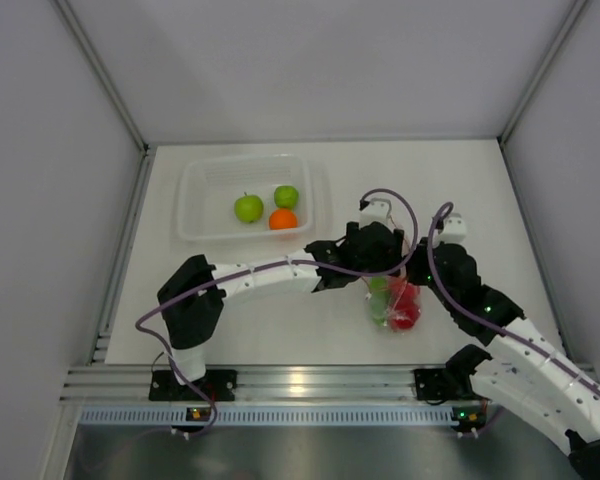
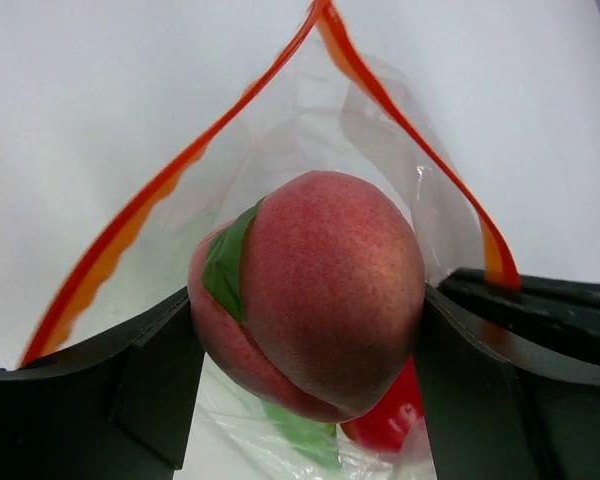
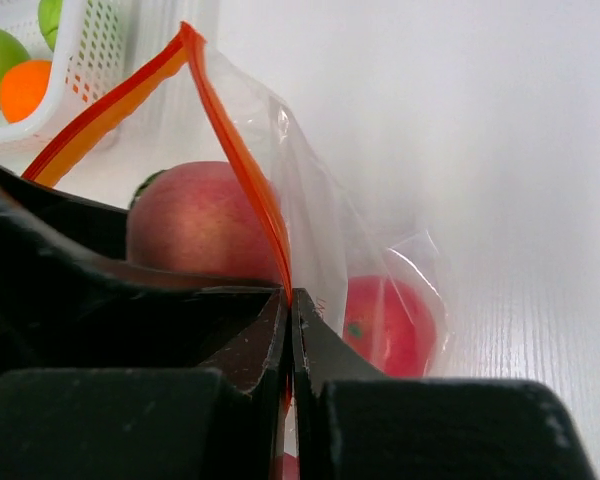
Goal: Open the zip-top bag and remove the fake food
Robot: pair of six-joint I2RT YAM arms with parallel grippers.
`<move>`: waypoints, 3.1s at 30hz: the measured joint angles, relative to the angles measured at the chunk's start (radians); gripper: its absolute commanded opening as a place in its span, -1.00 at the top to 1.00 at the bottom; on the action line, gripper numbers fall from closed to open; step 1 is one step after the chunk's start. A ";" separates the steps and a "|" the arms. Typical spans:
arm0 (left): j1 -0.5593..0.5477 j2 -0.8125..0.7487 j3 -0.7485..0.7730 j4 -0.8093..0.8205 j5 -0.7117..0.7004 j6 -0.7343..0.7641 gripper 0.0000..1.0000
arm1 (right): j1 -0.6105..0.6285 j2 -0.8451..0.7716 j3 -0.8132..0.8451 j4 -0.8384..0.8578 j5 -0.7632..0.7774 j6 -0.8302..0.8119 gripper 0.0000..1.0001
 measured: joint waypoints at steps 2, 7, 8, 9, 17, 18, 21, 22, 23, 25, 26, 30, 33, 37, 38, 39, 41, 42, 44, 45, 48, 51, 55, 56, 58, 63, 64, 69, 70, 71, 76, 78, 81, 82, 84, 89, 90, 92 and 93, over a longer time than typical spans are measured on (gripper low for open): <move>0.003 -0.045 -0.029 0.000 0.000 0.000 1.00 | 0.000 0.023 0.005 0.011 -0.003 -0.009 1.00; -0.010 -0.141 -0.103 0.012 0.007 -0.010 1.00 | 0.000 0.101 0.013 0.056 -0.035 -0.020 1.00; -0.013 -0.163 -0.116 0.018 0.008 -0.012 1.00 | 0.000 0.116 0.013 0.060 -0.046 -0.020 1.00; -0.017 -0.185 -0.130 0.026 0.008 -0.013 1.00 | 0.000 0.130 0.013 0.065 -0.058 -0.019 1.00; -0.019 -0.383 -0.173 0.054 -0.094 0.004 1.00 | 0.000 0.164 0.013 0.110 -0.088 -0.010 1.00; -0.014 -0.396 -0.168 0.049 -0.130 0.008 1.00 | 0.000 0.171 0.013 0.109 -0.087 -0.008 1.00; 0.034 -0.402 -0.153 0.027 -0.198 0.019 1.00 | 0.000 0.175 0.013 0.109 -0.087 0.000 1.00; 0.068 -0.402 -0.153 0.019 -0.215 0.021 1.00 | 0.000 0.172 0.013 0.109 -0.087 0.003 1.00; 0.116 -0.402 -0.159 0.006 -0.225 0.022 1.00 | 0.000 0.166 0.013 0.108 -0.087 0.007 1.00; 0.212 -0.402 -0.177 -0.007 -0.240 0.022 1.00 | 0.000 0.150 0.013 0.107 -0.087 0.008 1.00; 0.273 -0.402 -0.195 -0.013 -0.247 0.022 1.00 | 0.000 0.139 0.013 0.106 -0.087 0.007 1.00; 0.484 -0.401 -0.259 -0.050 -0.251 0.023 1.00 | 0.000 0.085 0.000 0.114 -0.098 0.007 1.00; 0.590 -0.380 -0.266 -0.061 -0.238 0.030 1.00 | 0.000 0.037 -0.042 0.130 -0.119 0.018 1.00; 0.675 -0.319 -0.266 -0.063 -0.195 0.047 0.90 | 0.000 0.006 -0.082 0.131 -0.126 0.031 1.00; 0.685 -0.301 -0.266 -0.064 -0.189 0.051 0.90 | 0.000 0.007 -0.083 0.132 -0.126 0.033 1.00; 0.691 -0.280 -0.266 -0.067 -0.182 0.053 0.88 | 0.000 0.010 -0.082 0.134 -0.126 0.033 1.00; 0.694 -0.249 -0.269 -0.071 -0.167 0.053 0.72 | 0.000 0.021 -0.082 0.133 -0.126 0.033 1.00; 0.694 -0.236 -0.273 -0.073 -0.159 0.053 0.51 | 0.000 0.027 -0.082 0.133 -0.126 0.033 1.00; 0.694 -0.218 -0.286 -0.077 -0.136 0.053 -0.25 | 0.000 0.036 -0.082 0.132 -0.127 0.032 1.00; 0.694 -0.213 -0.293 -0.080 -0.123 0.052 -0.38 | 0.000 0.037 -0.082 0.132 -0.128 0.032 1.00; 0.694 -0.213 -0.309 -0.091 -0.090 0.051 -0.88 | 0.000 0.038 -0.079 0.130 -0.129 0.025 1.00; 0.694 -0.227 -0.316 -0.092 -0.066 0.050 -0.96 | 0.000 0.040 -0.074 0.129 -0.130 0.017 1.00; 0.694 -0.295 -0.324 -0.101 -0.038 0.054 -0.96 | 0.000 0.048 -0.061 0.126 -0.134 0.014 1.00; 0.694 -0.318 -0.324 -0.101 -0.031 0.054 -0.96 | 0.000 0.052 -0.058 0.126 -0.136 0.015 1.00; 0.694 -0.368 -0.324 -0.101 -0.005 0.054 -0.96 | 0.000 0.062 -0.048 0.124 -0.137 0.017 1.00; 0.687 -0.496 -0.324 -0.101 0.109 0.050 -0.96 | 0.000 0.098 -0.012 0.112 -0.156 0.034 1.00; 0.681 -0.519 -0.324 -0.101 0.127 0.049 -0.96 | 0.000 0.101 -0.007 0.111 -0.163 0.038 1.00; 0.578 -0.615 -0.314 -0.101 0.177 0.041 -0.96 | 0.000 0.102 -0.005 0.117 -0.195 0.072 1.00; 0.546 -0.624 -0.306 -0.101 0.177 0.040 -0.96 | 0.000 0.103 -0.005 0.119 -0.204 0.079 1.00; 0.512 -0.631 -0.296 -0.101 0.178 0.040 -0.96 | 0.000 0.106 -0.005 0.125 -0.212 0.090 1.00; 0.337 -0.639 -0.257 -0.100 0.170 0.026 -0.96 | 0.000 0.129 0.008 0.140 -0.246 0.130 1.00; 0.274 -0.639 -0.250 -0.100 0.159 0.021 -0.96 | 0.001 0.130 0.013 0.146 -0.254 0.142 1.00; 0.195 -0.634 -0.241 -0.098 0.132 0.016 -0.94 | 0.002 0.130 0.017 0.159 -0.255 0.153 1.00; 0.166 -0.630 -0.238 -0.099 0.123 0.014 -0.94 | 0.002 0.130 0.021 0.161 -0.256 0.156 1.00; 0.119 -0.615 -0.228 -0.098 0.108 0.012 -0.92 | 0.003 0.130 0.030 0.162 -0.256 0.157 1.00; 0.039 -0.555 -0.214 -0.098 0.080 0.003 -0.85 | 0.003 0.131 0.054 0.170 -0.257 0.157 1.00; 0.027 -0.544 -0.214 -0.098 0.078 0.000 -0.83 | 0.003 0.131 0.056 0.171 -0.259 0.157 1.00; 0.009 -0.521 -0.214 -0.098 0.074 -0.003 -0.79 | 0.003 0.132 0.058 0.178 -0.261 0.160 1.00; 0.004 -0.513 -0.214 -0.098 0.072 -0.004 -0.79 | 0.003 0.132 0.058 0.179 -0.262 0.163 1.00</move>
